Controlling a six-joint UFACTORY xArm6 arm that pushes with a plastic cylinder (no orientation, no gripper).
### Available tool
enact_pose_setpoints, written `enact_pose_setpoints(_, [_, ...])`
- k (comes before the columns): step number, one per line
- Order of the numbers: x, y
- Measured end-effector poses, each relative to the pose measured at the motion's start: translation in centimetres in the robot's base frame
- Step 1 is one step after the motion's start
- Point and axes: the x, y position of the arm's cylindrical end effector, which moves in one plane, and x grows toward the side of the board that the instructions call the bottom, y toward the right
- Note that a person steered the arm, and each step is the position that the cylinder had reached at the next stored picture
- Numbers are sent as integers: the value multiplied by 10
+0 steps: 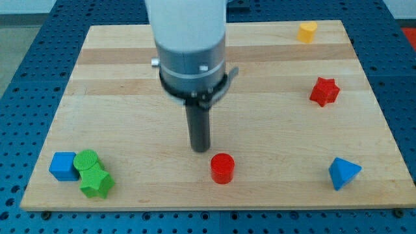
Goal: Slightly move the red circle upwards
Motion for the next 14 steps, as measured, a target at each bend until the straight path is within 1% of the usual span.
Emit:
enact_pose_setpoints(1, [-10,0])
enact_pose_setpoints(2, [-20,18])
enact_pose_setpoints(3, [6,87])
enact_pose_setpoints(4, [53,128])
enact_pose_setpoints(5, [100,113])
enact_pose_setpoints(6, [109,101])
enact_pose_setpoints(7, [108,80])
enact_pose_setpoints(9, [65,68])
enact_pose_setpoints(10, [28,63])
enact_pose_setpoints(11, [23,60])
enact_pose_setpoints(12, [35,94])
enact_pose_setpoints(13, [105,113])
enact_pose_setpoints(14, [108,105])
